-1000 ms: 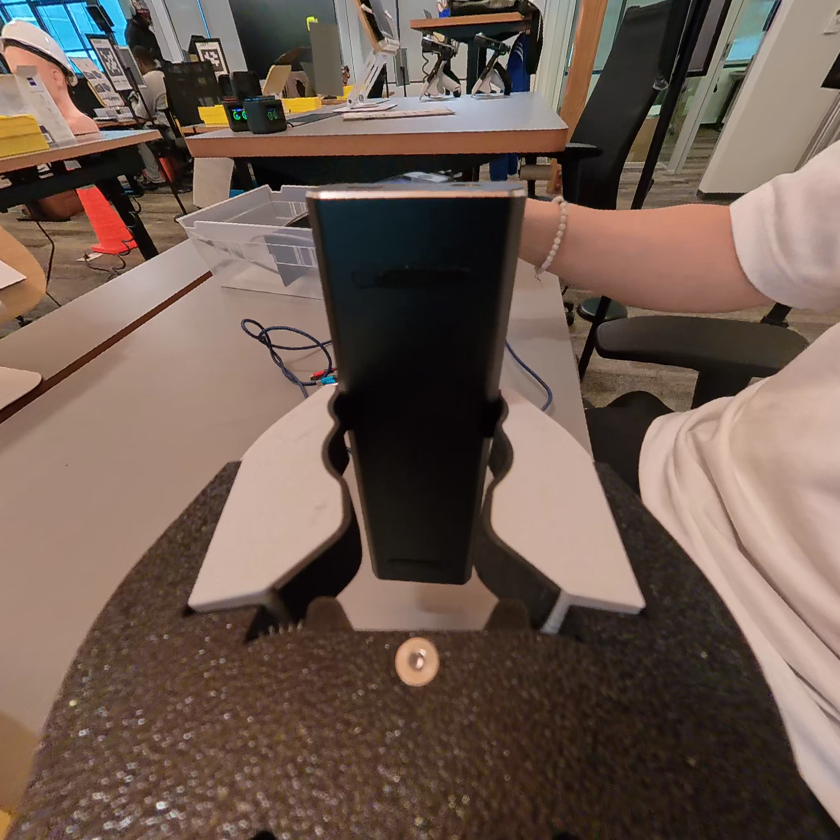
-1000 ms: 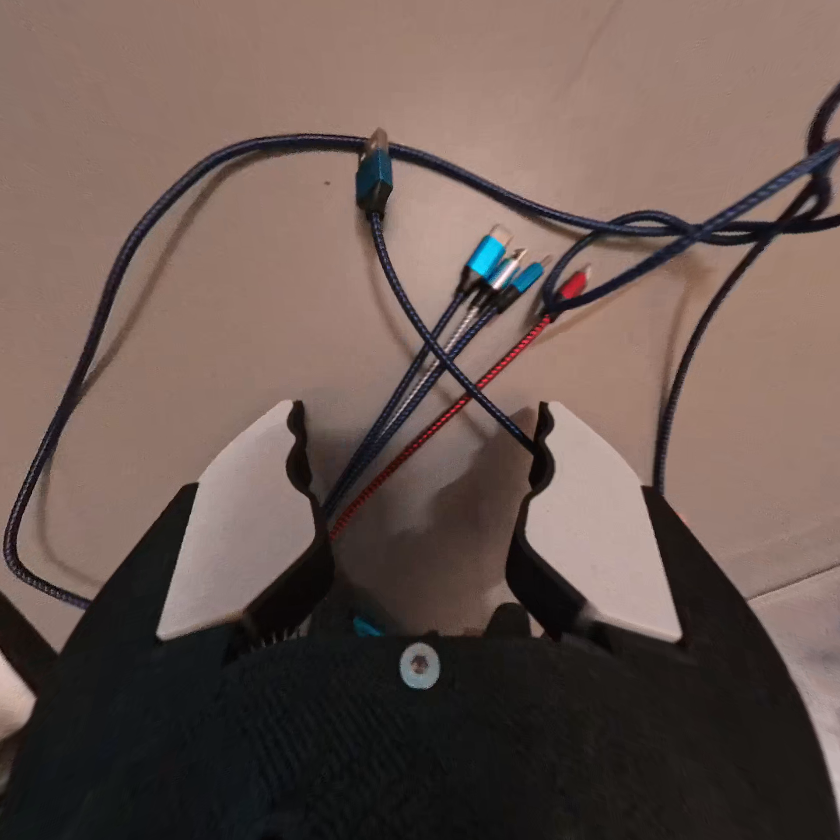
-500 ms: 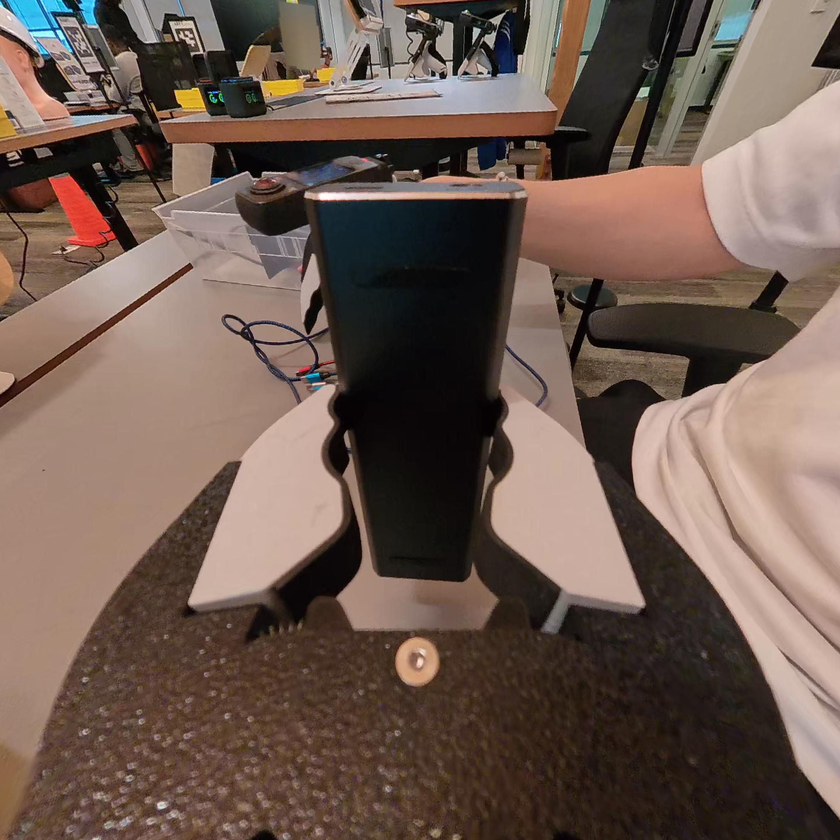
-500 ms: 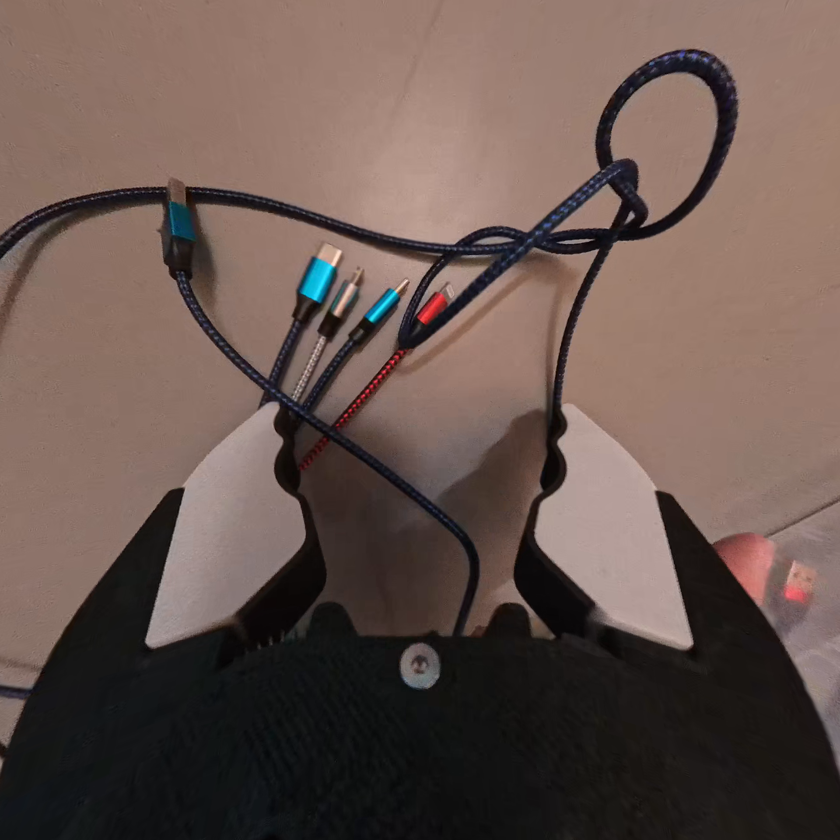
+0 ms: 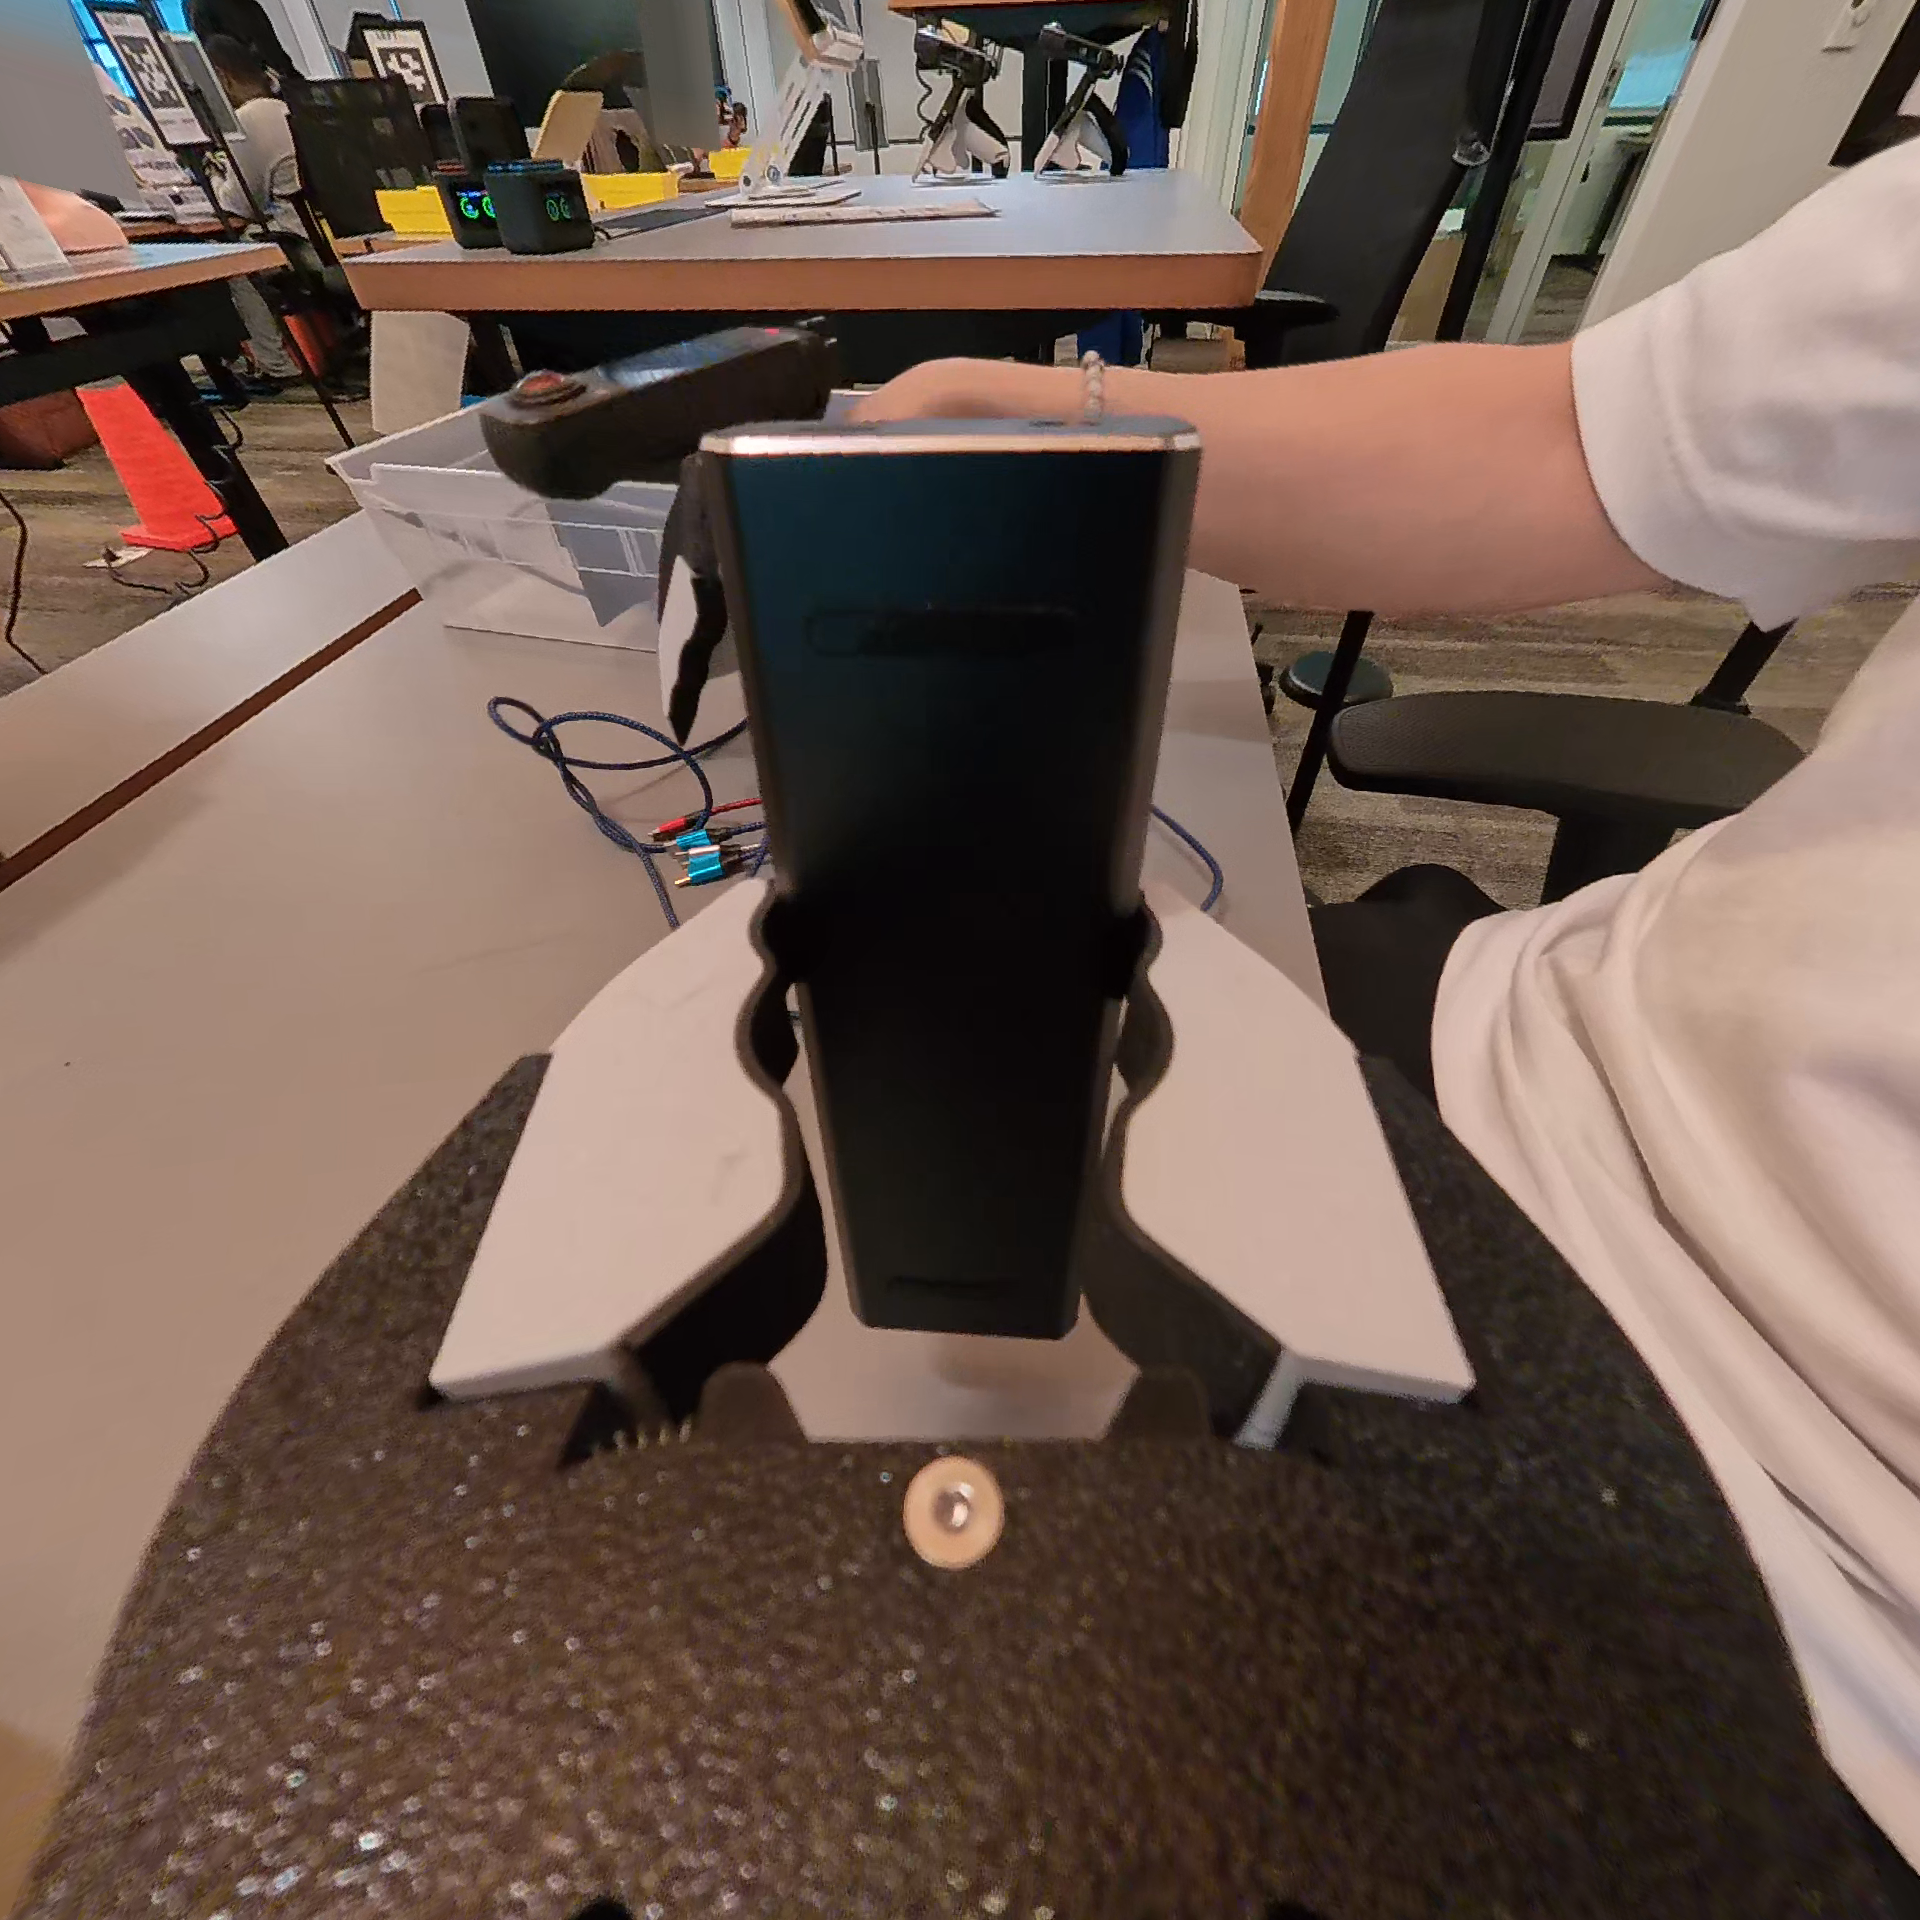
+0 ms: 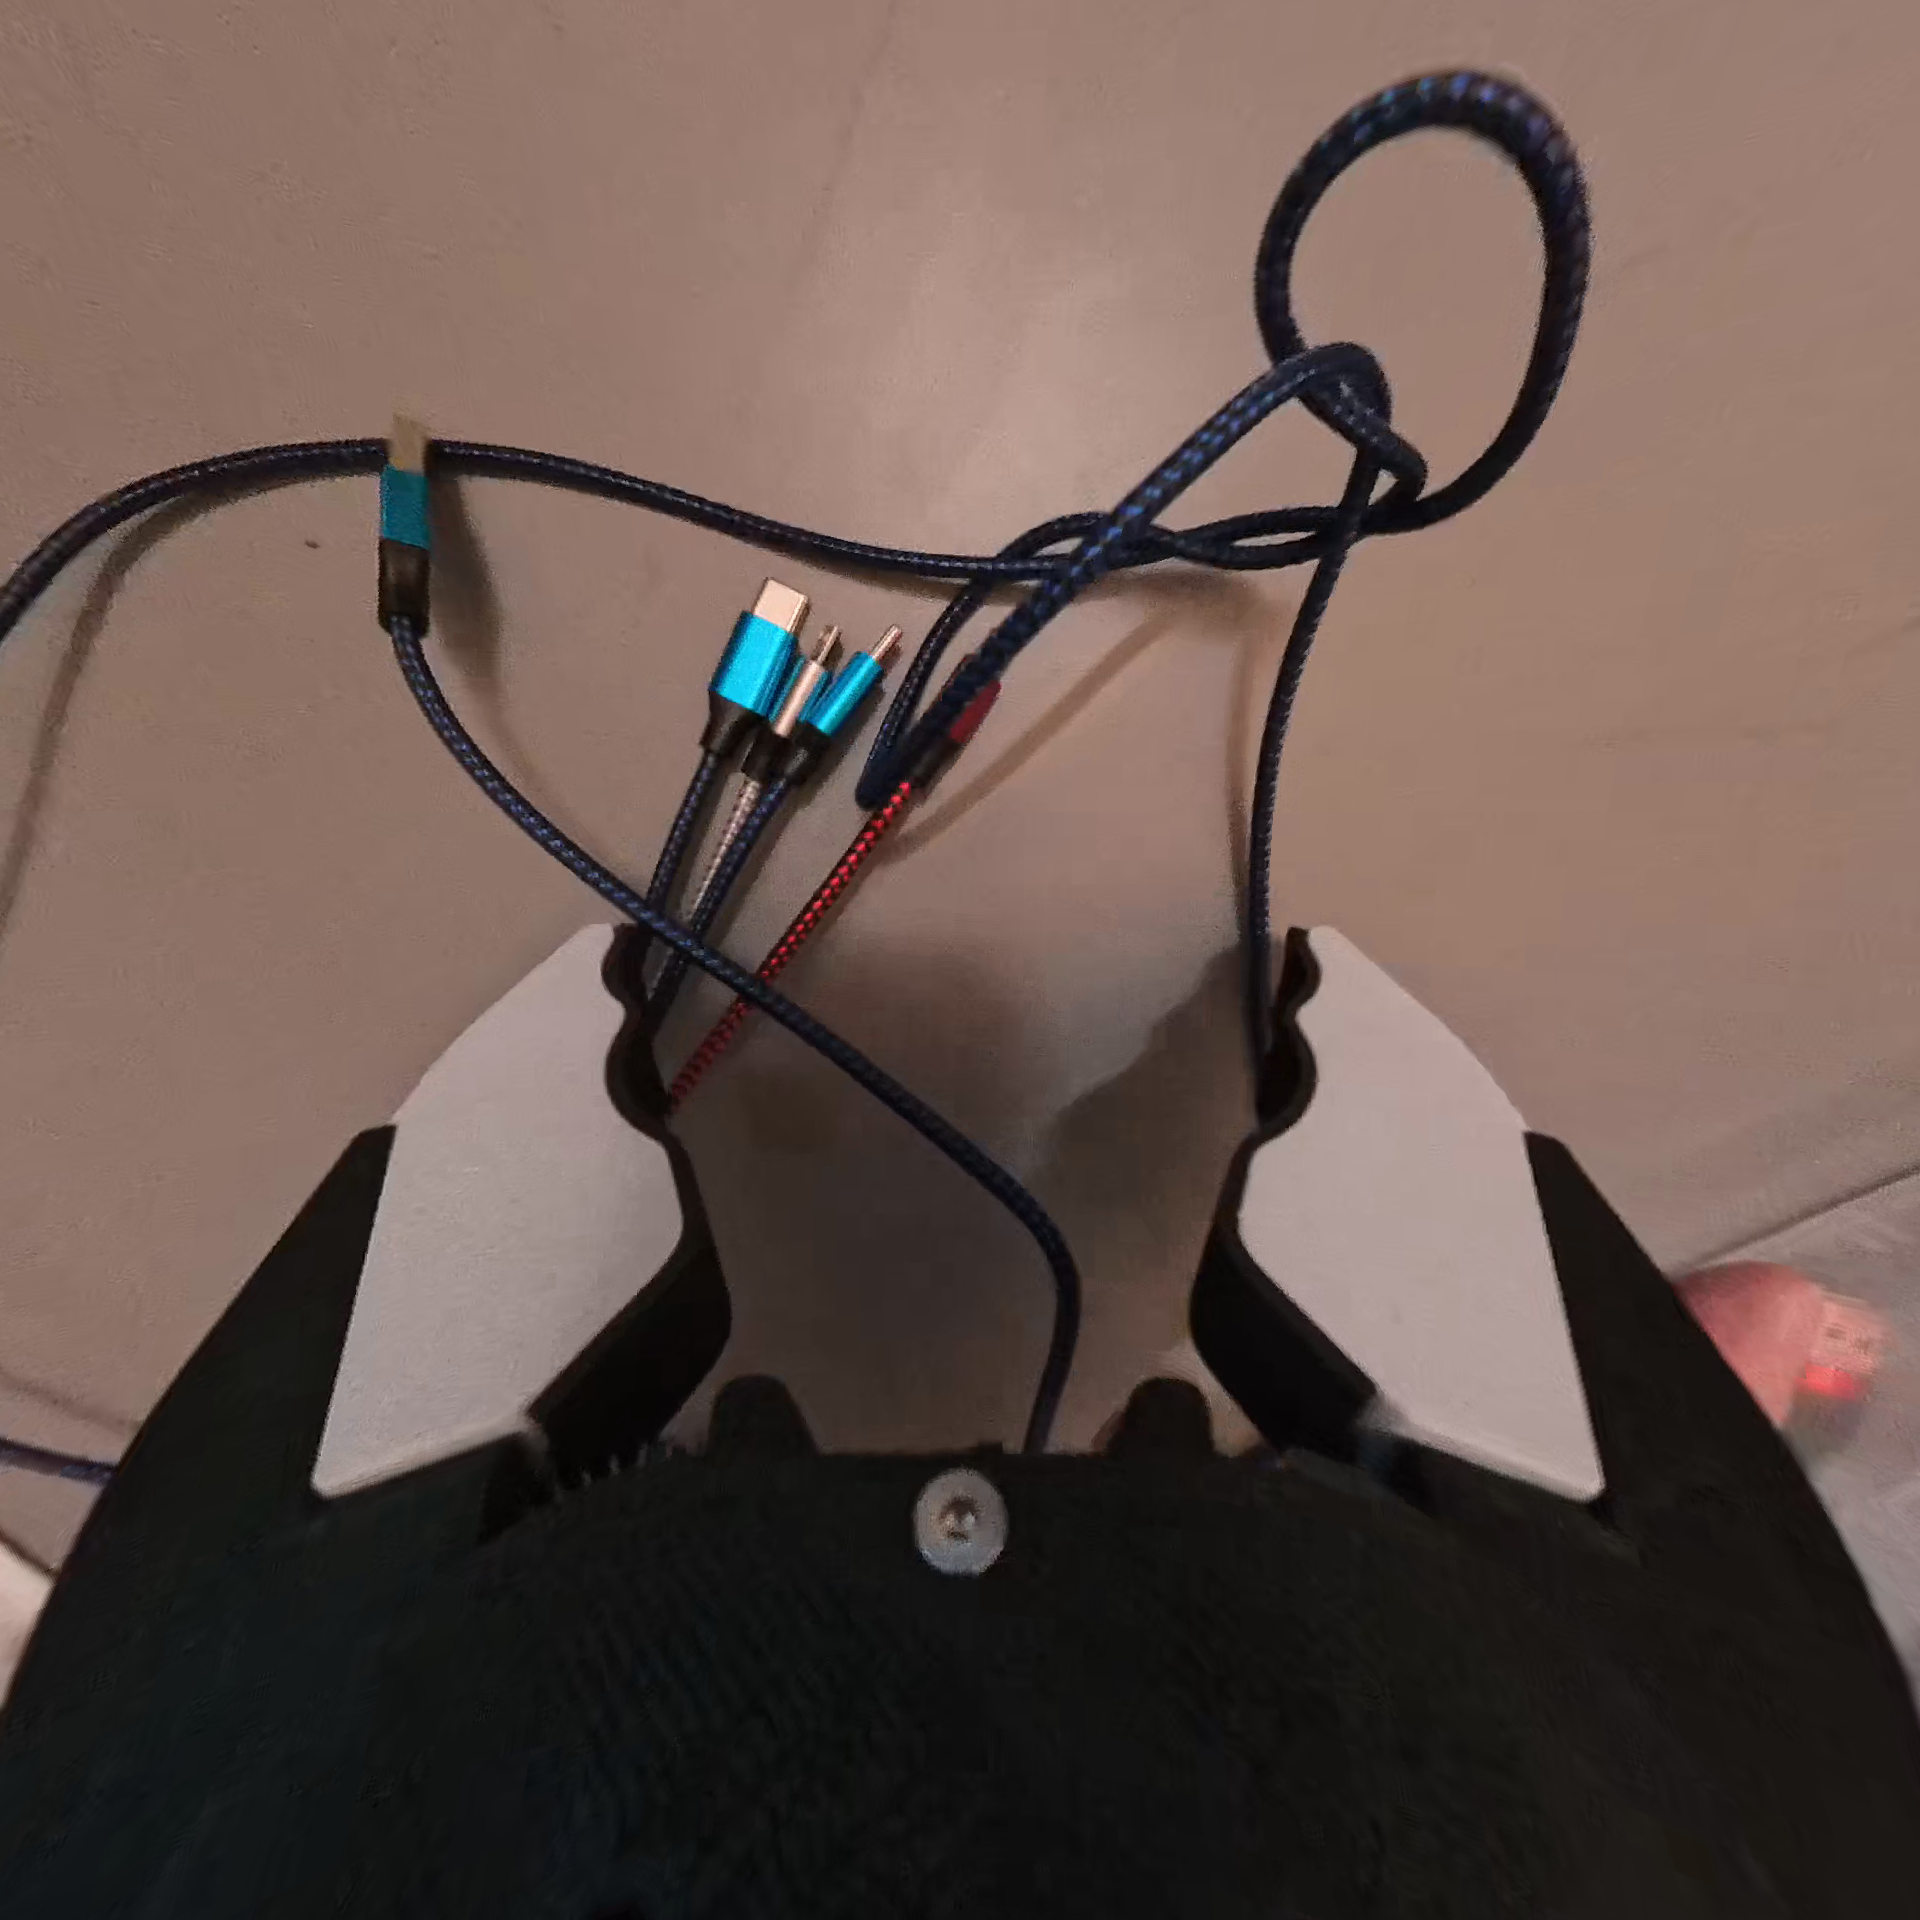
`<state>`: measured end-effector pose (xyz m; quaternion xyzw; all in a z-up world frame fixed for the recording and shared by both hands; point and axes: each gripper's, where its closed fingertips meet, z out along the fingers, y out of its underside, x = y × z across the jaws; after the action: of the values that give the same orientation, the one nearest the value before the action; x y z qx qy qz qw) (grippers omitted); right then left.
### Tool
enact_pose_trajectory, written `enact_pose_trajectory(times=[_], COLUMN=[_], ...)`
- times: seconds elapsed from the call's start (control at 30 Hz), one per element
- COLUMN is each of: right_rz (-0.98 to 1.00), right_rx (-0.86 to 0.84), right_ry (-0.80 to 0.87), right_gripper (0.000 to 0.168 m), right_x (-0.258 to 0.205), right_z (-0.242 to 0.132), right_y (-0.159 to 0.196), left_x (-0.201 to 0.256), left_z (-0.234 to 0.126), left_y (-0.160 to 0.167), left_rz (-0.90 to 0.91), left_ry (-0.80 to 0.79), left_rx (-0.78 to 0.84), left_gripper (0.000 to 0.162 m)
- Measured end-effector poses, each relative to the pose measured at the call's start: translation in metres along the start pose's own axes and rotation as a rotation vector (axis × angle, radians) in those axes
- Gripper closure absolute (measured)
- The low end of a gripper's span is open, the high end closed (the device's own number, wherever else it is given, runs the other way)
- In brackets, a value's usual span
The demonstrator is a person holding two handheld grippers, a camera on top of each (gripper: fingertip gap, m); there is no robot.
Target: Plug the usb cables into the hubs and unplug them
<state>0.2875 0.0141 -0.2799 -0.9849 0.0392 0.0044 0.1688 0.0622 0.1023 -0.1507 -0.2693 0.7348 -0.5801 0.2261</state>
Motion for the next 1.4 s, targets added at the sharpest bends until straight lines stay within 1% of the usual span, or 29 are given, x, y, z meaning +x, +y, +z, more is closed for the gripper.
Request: enact_pose_trajectory(times=[0.03,0.07,0.17,0.23,0.33,0.47,0.5,0.53,0.57,0.6,0.63,0.73,0.77,0.8,0.87,0.97,1.03,1.13,1.2,1.3,1.4], right_rz=[0.015,0.025,-0.012,-0.048,-0.067,-0.068,-0.073,-0.077,-0.079,-0.083,-0.081,-0.116,-0.132,-0.148,-0.203,-0.306,-0.313,-0.301,-0.287,-0.253,-0.225], right_rx=[-0.023,-0.026,-0.061,-0.091,-0.120,-0.103,-0.098,-0.092,-0.084,-0.078,-0.072,-0.046,-0.039,-0.036,-0.057,-0.078,-0.032,0.092,0.223,0.448,0.592], right_ry=[-0.029,-0.023,-0.047,-0.043,-0.008,-0.007,-0.008,-0.009,-0.009,-0.009,-0.008,-0.021,-0.023,-0.012,0.031,0.074,0.083,0.136,0.179,0.271,0.410], right_gripper=[0.054,0.042,0.026,0.023,0.023,0.026,0.031,0.041,0.062,0.090,0.110,0.136,0.150,0.159,0.163,0.163,0.162,0.163,0.163,0.163,0.163], right_x=[-0.001,0.001,-0.009,-0.016,-0.016,-0.017,-0.019,-0.020,-0.022,-0.023,-0.025,-0.037,-0.042,-0.045,-0.047,-0.051,-0.049,-0.034,-0.022,0.000,0.033], right_z=[0.005,0.008,0.011,0.013,0.015,0.014,0.012,0.010,0.006,0.002,0.000,0.001,0.001,0.002,0.002,0.002,-0.003,-0.034,-0.071,-0.148,-0.230], right_y=[0.004,0.005,0.009,0.012,0.014,0.015,0.015,0.015,0.013,0.011,0.010,0.011,0.010,0.009,0.009,0.008,0.001,-0.018,-0.037,-0.065,-0.077], left_x=[0.000,0.001,0.003,0.004,0.004,0.004,0.004,0.004,0.004,0.004,0.003,0.003,0.003,0.004,0.005,0.006,0.006,0.002,-0.002,-0.007,-0.008], left_z=[0.001,0.001,0.001,0.001,0.002,0.002,0.002,0.002,0.002,0.001,0.001,0.001,0.002,0.003,0.005,0.006,0.004,-0.003,-0.008,-0.012,-0.014], left_y=[0.001,0.001,0.003,0.003,0.004,0.005,0.004,0.004,0.004,0.003,0.003,0.003,0.003,0.003,0.003,0.003,0.002,0.000,0.000,0.000,0.000], left_rz=[-0.001,-0.001,0.009,0.010,0.004,0.009,0.011,0.012,0.012,0.010,0.009,0.007,0.007,0.008,0.010,0.017,0.022,0.016,0.002,-0.016,-0.027], left_ry=[0.003,0.006,0.015,0.019,0.022,0.020,0.020,0.020,0.018,0.016,0.015,0.015,0.015,0.017,0.024,0.025,0.018,0.000,-0.014,-0.029,-0.028], left_rx=[-0.002,-0.006,-0.021,-0.022,-0.020,-0.028,-0.028,-0.026,-0.024,-0.023,-0.021,-0.019,-0.020,-0.020,-0.023,-0.030,-0.032,-0.015,0.001,0.019,0.031], left_gripper=[0.103,0.103,0.103,0.103,0.103,0.103,0.103,0.103,0.103,0.103,0.103,0.103,0.103,0.103,0.103,0.103,0.103,0.103,0.103,0.103,0.103])
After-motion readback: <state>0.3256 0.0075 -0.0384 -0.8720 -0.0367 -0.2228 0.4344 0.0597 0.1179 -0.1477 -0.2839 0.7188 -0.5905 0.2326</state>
